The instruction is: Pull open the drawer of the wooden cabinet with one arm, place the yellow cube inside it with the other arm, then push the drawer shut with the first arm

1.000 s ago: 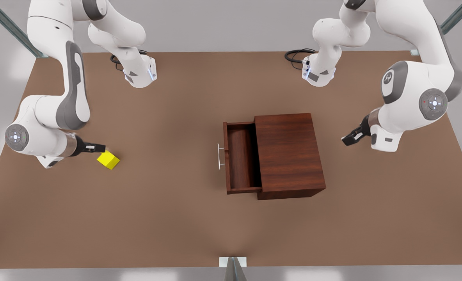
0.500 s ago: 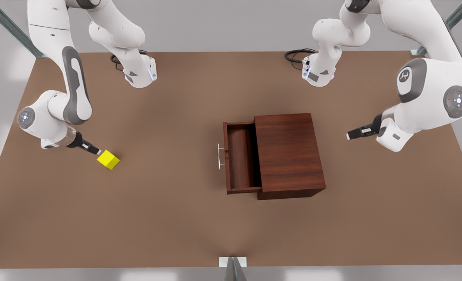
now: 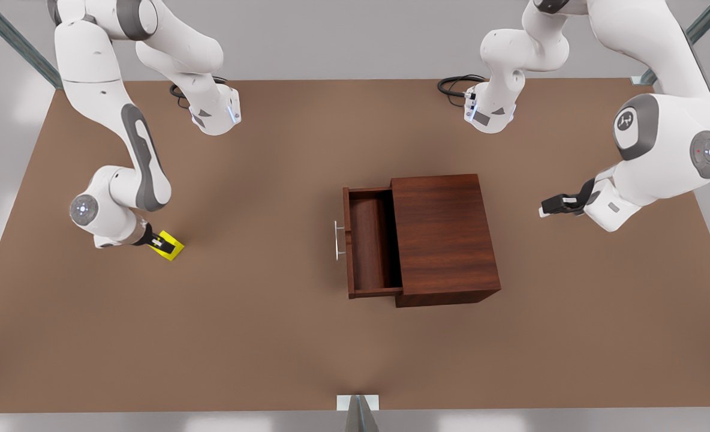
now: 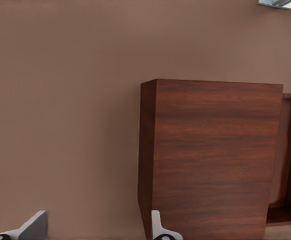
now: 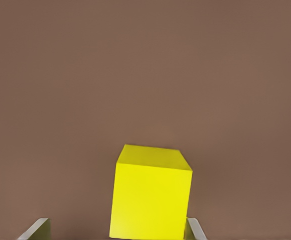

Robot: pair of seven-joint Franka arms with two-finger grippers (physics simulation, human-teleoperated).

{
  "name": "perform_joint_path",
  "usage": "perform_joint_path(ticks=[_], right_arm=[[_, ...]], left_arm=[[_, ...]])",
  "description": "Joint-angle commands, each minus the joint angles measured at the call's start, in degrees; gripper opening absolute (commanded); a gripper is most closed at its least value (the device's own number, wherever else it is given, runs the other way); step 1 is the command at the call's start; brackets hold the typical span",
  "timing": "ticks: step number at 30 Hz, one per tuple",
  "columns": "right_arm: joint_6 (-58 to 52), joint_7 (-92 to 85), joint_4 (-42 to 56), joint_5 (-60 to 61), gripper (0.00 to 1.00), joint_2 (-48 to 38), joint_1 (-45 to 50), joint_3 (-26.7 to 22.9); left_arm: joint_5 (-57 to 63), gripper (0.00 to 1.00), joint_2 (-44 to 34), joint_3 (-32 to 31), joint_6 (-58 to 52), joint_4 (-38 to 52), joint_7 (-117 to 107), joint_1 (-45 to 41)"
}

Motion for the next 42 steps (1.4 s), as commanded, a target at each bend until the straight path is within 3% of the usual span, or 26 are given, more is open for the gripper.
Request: perform_joint_path(ticks=[1, 36, 37, 38, 39, 42], right_arm=[[-0.5, 4.9, 0.0, -1.6, 1.00, 0.4, 0.0, 0.0], [7.4, 5.4, 0.0, -3.3, 1.00, 7.5, -1.2, -0.2], [7.3, 5.4, -0.1, -3.2, 0.98, 7.5, -1.2, -0.2], [7.3, 5.4, -0.1, -3.2, 0.88, 7.5, -1.2, -0.2], [7.3, 5.4, -0.1, -3.2, 0.85, 7.5, -1.2, -0.2], [7.3, 5.5, -0.1, -3.3, 0.85, 7.5, -1.3, -0.2]], left_arm=[[0.0, 1.00, 0.0, 0.3, -0.4, 0.0, 9.8, 0.1], [0.1, 1.00, 0.0, 0.3, -0.4, -0.2, 8.7, -0.1], [0.1, 1.00, 0.0, 0.3, -0.4, -0.2, 8.7, -0.1], [0.1, 1.00, 0.0, 0.3, -0.4, -0.2, 8.7, -0.1], [0.1, 1.00, 0.0, 0.3, -0.4, -0.2, 8.7, -0.1], [0.1, 1.00, 0.0, 0.3, -0.4, -0.1, 8.7, -0.1]])
